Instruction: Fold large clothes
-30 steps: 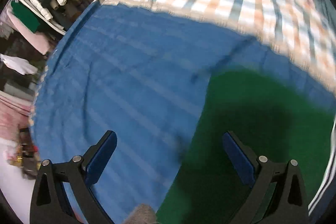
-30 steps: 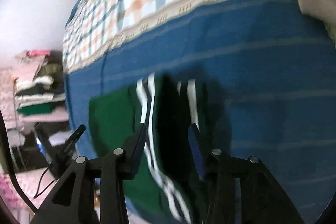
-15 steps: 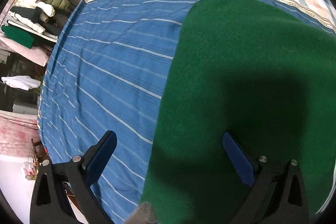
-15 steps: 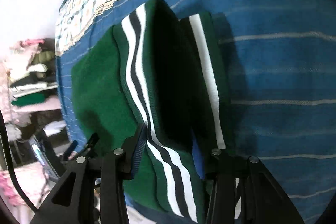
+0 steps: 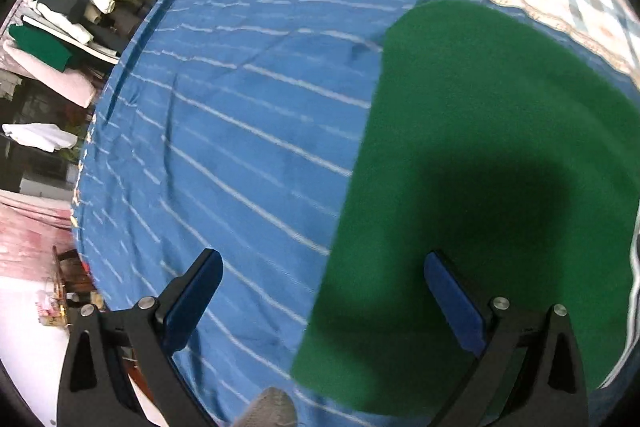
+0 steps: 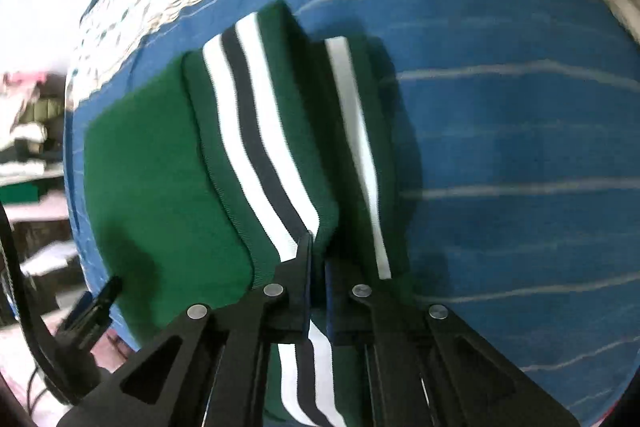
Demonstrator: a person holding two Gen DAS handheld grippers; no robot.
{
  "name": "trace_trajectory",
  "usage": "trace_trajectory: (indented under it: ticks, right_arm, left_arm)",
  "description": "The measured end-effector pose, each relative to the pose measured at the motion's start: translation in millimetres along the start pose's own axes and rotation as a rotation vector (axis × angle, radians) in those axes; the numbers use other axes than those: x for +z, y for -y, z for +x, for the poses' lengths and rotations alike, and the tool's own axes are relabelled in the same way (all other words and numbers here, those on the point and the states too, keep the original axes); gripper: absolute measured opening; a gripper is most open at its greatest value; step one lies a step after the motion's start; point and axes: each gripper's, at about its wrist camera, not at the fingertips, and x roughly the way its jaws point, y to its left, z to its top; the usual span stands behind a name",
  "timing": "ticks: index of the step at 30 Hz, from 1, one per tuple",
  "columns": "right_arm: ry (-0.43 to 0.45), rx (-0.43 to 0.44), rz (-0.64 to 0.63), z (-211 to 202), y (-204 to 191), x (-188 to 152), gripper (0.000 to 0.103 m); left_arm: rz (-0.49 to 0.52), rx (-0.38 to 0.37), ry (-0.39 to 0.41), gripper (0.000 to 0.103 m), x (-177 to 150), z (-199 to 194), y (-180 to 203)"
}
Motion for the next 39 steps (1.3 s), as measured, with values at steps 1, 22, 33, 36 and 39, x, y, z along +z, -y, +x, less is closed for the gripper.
trace_trajectory:
  ticks: [1,22,33,36,39]
  right_arm:
    - [-0.007,0.005,-0.009,-2,-2,2,0.007]
    - [-0.198,0.015,-0.09,6,-13,-46,0.031]
    - [-0.11,0.016,-0.06,-13,-6,-46,0.045]
    - [-0.012,0.124,-0.04,-30,8,-31,0.091]
    - [-0.025,0.214,-0.025,-13,33,-13,0.091]
  left_arm:
    - [-0.011,-0.015,-0.016,0.103,-1,5,-2]
    - [-0.002,-0.043,-0.024,0.103,-1,14,1]
    - [-0.14,-0.28,0.064,0.103,17,0,-68]
    - [-0.15,-0.449,0.028,0.103,29,27,-72]
    - [-0.124,-0.642,-0.003,0.103,39,58,-60]
